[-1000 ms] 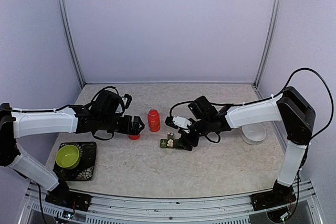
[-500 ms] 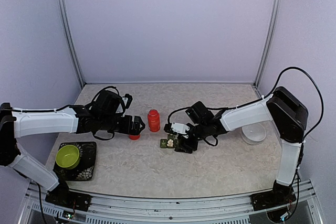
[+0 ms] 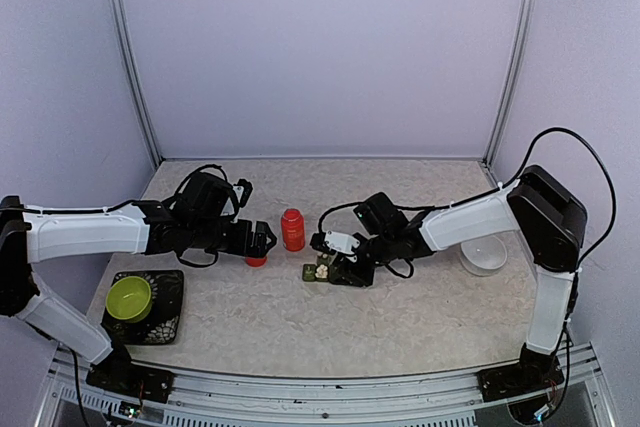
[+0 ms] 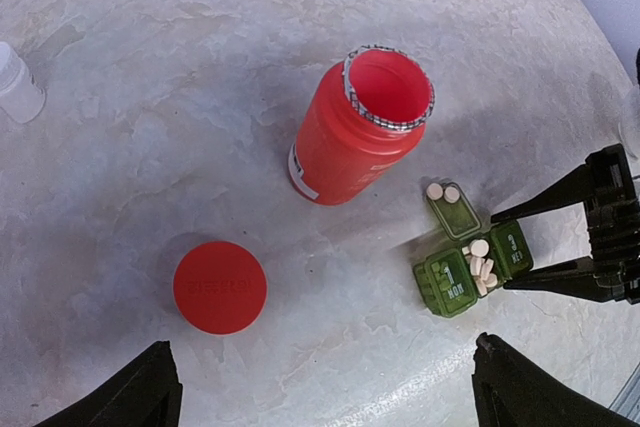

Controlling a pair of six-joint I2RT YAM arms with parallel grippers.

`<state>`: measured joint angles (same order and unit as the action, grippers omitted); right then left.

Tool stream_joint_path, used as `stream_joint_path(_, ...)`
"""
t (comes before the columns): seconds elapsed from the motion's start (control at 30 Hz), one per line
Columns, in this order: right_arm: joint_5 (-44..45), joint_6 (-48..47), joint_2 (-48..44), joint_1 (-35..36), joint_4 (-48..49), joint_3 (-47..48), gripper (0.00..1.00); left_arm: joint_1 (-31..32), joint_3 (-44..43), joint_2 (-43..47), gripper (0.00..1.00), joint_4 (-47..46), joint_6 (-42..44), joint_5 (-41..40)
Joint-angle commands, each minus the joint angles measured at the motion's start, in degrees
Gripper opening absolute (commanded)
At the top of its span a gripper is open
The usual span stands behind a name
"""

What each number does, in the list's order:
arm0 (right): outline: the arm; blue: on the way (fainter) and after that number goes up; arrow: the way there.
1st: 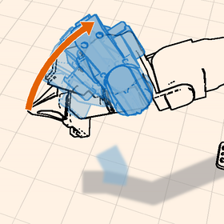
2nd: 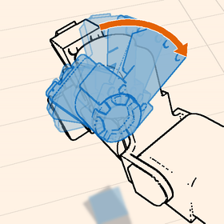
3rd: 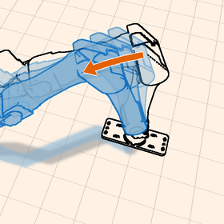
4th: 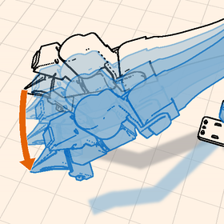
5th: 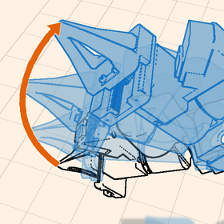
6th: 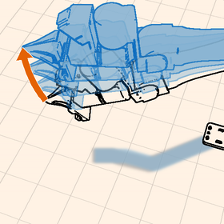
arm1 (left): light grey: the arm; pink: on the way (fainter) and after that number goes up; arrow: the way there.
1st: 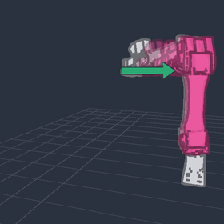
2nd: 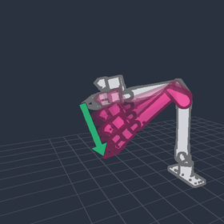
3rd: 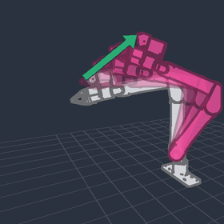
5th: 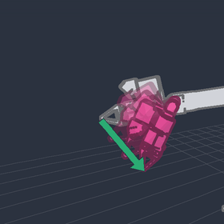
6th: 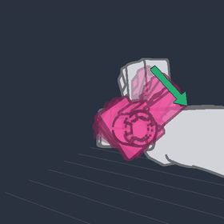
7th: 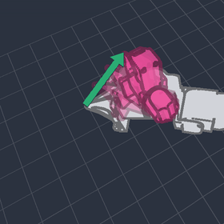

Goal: Sort the pills into containers
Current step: Pick up the pill container from the center of the board.

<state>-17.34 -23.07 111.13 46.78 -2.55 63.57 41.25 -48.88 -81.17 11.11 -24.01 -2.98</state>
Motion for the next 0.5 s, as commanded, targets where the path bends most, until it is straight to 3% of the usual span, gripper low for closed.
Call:
stream_joint_path(0.0, -1.30, 0.57, -0.80, -0.38, 1.92, -1.30, 0.27, 0.32, 0.24, 0.18, 0.99, -0.66, -0.05, 0.00)
stream_joint_path(0.13, -0.22, 2.13, -3.39, -0.40, 4.92, -4.01, 0.25, 0.27, 0.36, 0.37, 0.99, -0.67, -0.08, -0.13)
stream_joint_path(0.47, 11.84, 7.49, -9.04, -0.51, 7.52, -6.50, 0.21, 0.14, -0.10, 0.29, 0.99, -0.66, 0.01, -0.17)
